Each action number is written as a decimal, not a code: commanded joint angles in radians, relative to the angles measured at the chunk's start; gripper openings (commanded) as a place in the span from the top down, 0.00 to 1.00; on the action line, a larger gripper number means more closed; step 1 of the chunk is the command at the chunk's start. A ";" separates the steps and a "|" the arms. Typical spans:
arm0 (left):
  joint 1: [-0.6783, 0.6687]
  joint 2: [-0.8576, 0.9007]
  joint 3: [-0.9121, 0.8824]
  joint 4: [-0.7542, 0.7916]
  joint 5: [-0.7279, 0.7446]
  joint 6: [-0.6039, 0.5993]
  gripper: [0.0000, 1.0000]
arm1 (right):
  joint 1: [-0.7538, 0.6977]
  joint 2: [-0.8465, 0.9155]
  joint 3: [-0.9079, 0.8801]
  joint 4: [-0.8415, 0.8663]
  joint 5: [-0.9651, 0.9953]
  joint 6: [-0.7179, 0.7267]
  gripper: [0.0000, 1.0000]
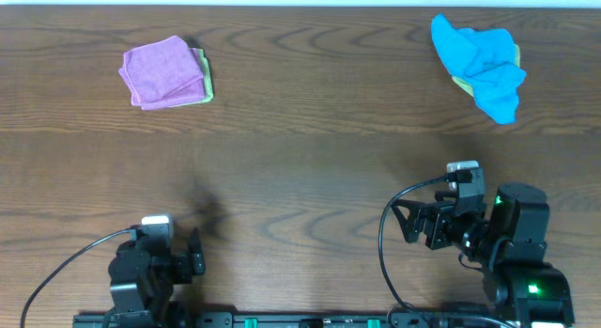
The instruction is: Fold the cloth
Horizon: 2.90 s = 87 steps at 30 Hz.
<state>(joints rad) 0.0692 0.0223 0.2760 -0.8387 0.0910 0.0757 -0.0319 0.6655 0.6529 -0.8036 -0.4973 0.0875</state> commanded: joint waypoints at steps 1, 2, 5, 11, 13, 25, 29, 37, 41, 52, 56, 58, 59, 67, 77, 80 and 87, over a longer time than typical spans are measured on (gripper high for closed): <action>-0.032 -0.019 -0.024 -0.002 -0.017 0.007 0.05 | -0.010 -0.005 -0.005 -0.001 -0.004 0.009 0.01; -0.042 -0.019 -0.028 -0.003 -0.018 0.007 0.05 | -0.010 -0.005 -0.005 -0.001 -0.004 0.009 0.01; -0.057 -0.019 -0.029 -0.003 -0.030 0.008 0.05 | -0.010 -0.005 -0.005 -0.001 -0.004 0.009 0.01; -0.064 -0.019 -0.031 -0.011 -0.047 0.007 0.04 | -0.010 -0.005 -0.005 -0.001 -0.004 0.009 0.01; -0.064 -0.019 -0.031 -0.020 -0.046 0.007 0.04 | -0.010 -0.005 -0.005 -0.001 -0.004 0.009 0.01; -0.064 -0.019 -0.031 -0.024 -0.046 0.007 0.04 | -0.010 -0.005 -0.005 -0.001 -0.004 0.009 0.01; -0.064 -0.019 -0.031 -0.024 -0.047 0.007 0.05 | -0.002 -0.024 -0.005 -0.002 -0.003 0.009 0.01; -0.064 -0.019 -0.031 -0.024 -0.047 0.007 0.05 | 0.000 -0.230 -0.080 -0.002 0.178 -0.098 0.01; -0.064 -0.019 -0.031 -0.024 -0.046 0.007 0.04 | 0.000 -0.359 -0.188 0.011 0.203 -0.241 0.01; -0.064 -0.019 -0.031 -0.024 -0.047 0.007 0.05 | 0.000 -0.599 -0.404 0.077 0.318 -0.267 0.01; -0.064 -0.019 -0.031 -0.024 -0.046 0.007 0.05 | -0.001 -0.617 -0.432 0.082 0.401 -0.153 0.01; -0.064 -0.019 -0.031 -0.024 -0.047 0.007 0.05 | -0.001 -0.631 -0.445 0.082 0.425 -0.125 0.01; -0.064 -0.019 -0.031 -0.024 -0.047 0.007 0.05 | -0.001 -0.638 -0.451 0.082 0.427 -0.125 0.01; -0.064 -0.019 -0.031 -0.024 -0.047 0.007 0.05 | -0.001 -0.660 -0.493 0.089 0.444 -0.051 0.01; -0.064 -0.019 -0.031 -0.024 -0.047 0.007 0.05 | -0.001 -0.660 -0.493 0.078 0.449 -0.058 0.01; -0.064 -0.019 -0.031 -0.024 -0.047 0.007 0.05 | -0.001 -0.660 -0.493 0.078 0.449 -0.058 0.01; -0.064 -0.019 -0.031 -0.024 -0.046 0.007 0.05 | -0.001 -0.660 -0.493 0.078 0.449 -0.058 0.01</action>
<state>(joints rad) 0.0109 0.0128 0.2592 -0.8371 0.0666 0.0757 -0.0315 0.0166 0.1738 -0.7208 -0.0551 0.0120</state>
